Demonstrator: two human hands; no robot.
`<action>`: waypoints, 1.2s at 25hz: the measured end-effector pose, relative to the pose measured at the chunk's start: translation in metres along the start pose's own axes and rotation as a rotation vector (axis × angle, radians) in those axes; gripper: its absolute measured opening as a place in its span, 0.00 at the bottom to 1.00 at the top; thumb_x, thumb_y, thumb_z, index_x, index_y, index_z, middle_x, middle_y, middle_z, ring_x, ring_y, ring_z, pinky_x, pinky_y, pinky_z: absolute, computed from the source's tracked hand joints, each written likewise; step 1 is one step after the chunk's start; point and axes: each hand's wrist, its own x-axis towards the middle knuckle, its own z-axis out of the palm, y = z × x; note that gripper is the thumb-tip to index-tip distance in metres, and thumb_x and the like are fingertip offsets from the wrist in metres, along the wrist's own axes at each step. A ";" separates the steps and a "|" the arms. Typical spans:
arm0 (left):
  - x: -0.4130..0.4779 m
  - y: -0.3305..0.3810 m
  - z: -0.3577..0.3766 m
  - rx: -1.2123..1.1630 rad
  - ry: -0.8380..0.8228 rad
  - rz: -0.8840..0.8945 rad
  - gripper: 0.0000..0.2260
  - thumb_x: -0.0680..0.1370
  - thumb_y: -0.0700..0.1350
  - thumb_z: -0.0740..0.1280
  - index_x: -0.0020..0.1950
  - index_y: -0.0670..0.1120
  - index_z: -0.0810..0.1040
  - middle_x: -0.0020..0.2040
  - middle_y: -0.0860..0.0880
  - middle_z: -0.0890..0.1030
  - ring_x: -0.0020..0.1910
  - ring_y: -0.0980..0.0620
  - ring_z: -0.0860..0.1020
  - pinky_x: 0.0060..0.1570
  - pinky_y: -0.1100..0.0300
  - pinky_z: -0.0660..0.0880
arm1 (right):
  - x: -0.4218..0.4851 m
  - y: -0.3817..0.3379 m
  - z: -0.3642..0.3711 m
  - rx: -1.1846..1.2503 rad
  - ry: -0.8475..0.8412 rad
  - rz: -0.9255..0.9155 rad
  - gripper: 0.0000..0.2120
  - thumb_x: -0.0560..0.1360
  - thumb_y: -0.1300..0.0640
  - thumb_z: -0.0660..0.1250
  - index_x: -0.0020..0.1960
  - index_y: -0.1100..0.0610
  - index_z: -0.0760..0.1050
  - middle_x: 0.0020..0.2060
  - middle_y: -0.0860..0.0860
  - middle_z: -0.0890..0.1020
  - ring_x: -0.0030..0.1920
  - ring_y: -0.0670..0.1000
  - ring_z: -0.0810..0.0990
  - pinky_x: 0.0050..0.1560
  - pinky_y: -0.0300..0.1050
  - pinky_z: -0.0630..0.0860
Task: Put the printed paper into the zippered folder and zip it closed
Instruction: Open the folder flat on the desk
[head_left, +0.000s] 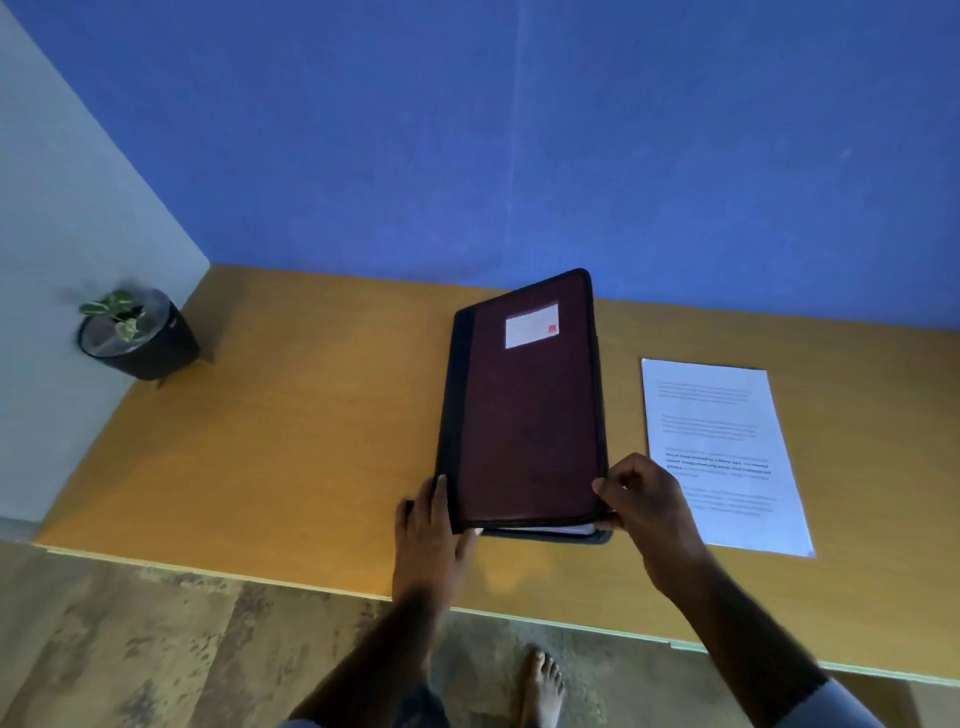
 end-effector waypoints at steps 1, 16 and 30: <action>-0.003 -0.007 -0.005 -0.050 -0.036 0.040 0.38 0.79 0.66 0.59 0.82 0.46 0.55 0.80 0.46 0.60 0.79 0.45 0.59 0.79 0.45 0.53 | -0.010 -0.010 0.007 -0.036 0.008 -0.052 0.07 0.75 0.65 0.71 0.41 0.60 0.75 0.36 0.58 0.82 0.37 0.55 0.85 0.33 0.47 0.84; 0.174 -0.033 -0.228 -1.020 -0.113 -0.112 0.31 0.80 0.68 0.55 0.77 0.52 0.68 0.75 0.52 0.72 0.72 0.53 0.72 0.72 0.49 0.68 | -0.043 -0.089 0.224 -0.323 -0.233 -0.811 0.06 0.80 0.51 0.64 0.51 0.52 0.77 0.66 0.47 0.77 0.63 0.44 0.78 0.53 0.45 0.80; 0.196 -0.153 -0.182 -0.442 0.089 -0.366 0.21 0.85 0.44 0.58 0.78 0.46 0.65 0.75 0.43 0.71 0.71 0.42 0.72 0.61 0.56 0.70 | 0.068 0.048 0.123 -1.224 0.022 -0.200 0.34 0.82 0.36 0.51 0.82 0.50 0.49 0.82 0.55 0.42 0.82 0.58 0.40 0.80 0.62 0.51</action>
